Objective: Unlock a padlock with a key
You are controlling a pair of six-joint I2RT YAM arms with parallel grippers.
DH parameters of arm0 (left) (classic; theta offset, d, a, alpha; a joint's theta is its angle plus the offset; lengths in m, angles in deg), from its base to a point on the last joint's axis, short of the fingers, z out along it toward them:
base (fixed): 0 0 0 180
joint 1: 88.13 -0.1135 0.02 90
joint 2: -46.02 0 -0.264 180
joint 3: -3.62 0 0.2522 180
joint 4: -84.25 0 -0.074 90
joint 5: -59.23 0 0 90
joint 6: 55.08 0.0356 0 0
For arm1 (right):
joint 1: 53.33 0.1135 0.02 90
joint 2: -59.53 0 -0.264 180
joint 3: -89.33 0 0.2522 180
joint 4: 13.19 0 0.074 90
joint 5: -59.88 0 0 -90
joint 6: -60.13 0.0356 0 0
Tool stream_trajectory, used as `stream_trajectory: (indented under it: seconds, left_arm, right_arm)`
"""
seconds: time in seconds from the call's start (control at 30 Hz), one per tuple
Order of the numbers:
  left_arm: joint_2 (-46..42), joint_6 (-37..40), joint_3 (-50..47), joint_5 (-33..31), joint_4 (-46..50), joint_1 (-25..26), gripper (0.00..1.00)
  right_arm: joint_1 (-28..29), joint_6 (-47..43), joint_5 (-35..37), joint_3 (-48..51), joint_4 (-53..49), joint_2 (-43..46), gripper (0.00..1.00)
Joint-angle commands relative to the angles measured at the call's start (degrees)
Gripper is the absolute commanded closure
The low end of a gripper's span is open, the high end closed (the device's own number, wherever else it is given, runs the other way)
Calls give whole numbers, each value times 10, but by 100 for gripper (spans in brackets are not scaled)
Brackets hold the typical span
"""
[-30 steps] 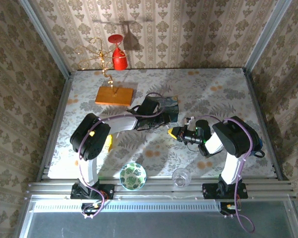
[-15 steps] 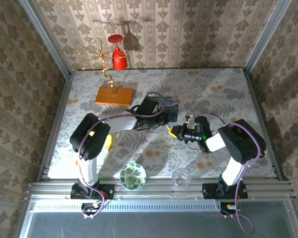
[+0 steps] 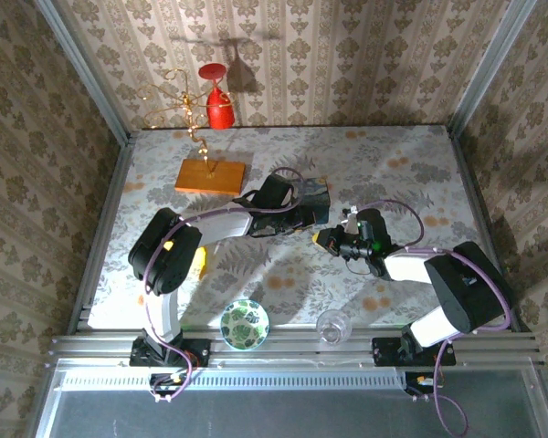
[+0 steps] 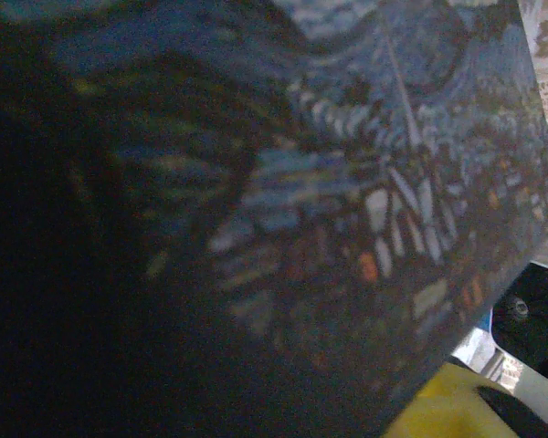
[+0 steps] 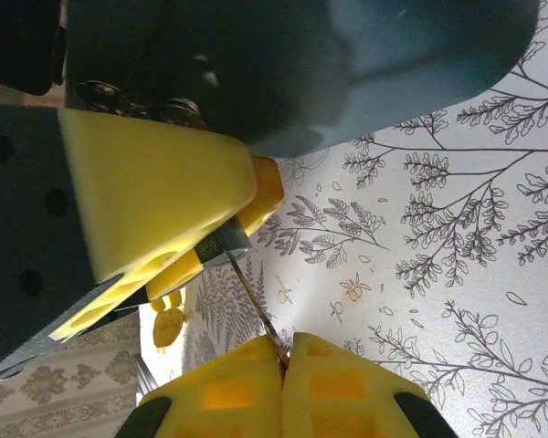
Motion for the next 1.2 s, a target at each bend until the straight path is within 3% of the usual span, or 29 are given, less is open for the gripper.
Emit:
stream_trajectory:
  seconds: [0.0, 0.17, 0.57, 1.17]
  left_arm:
    - [-17, -35, -18, 94, -3, 25, 100]
    - [-11, -67, -33, 96, -51, 26, 100]
    - [-22, -35, -16, 101, -16, 30, 100]
    - [-40, -10, -34, 101, 6, 30, 100]
  right_arm:
    - [-1, 4, 27, -17, 106, 23, 100]
    - [0, 23, 10, -14, 131, 5, 100]
    - [-19, 94, -40, -50, 249, -97, 100]
    - [-76, 0, -68, -116, 121, -95, 100]
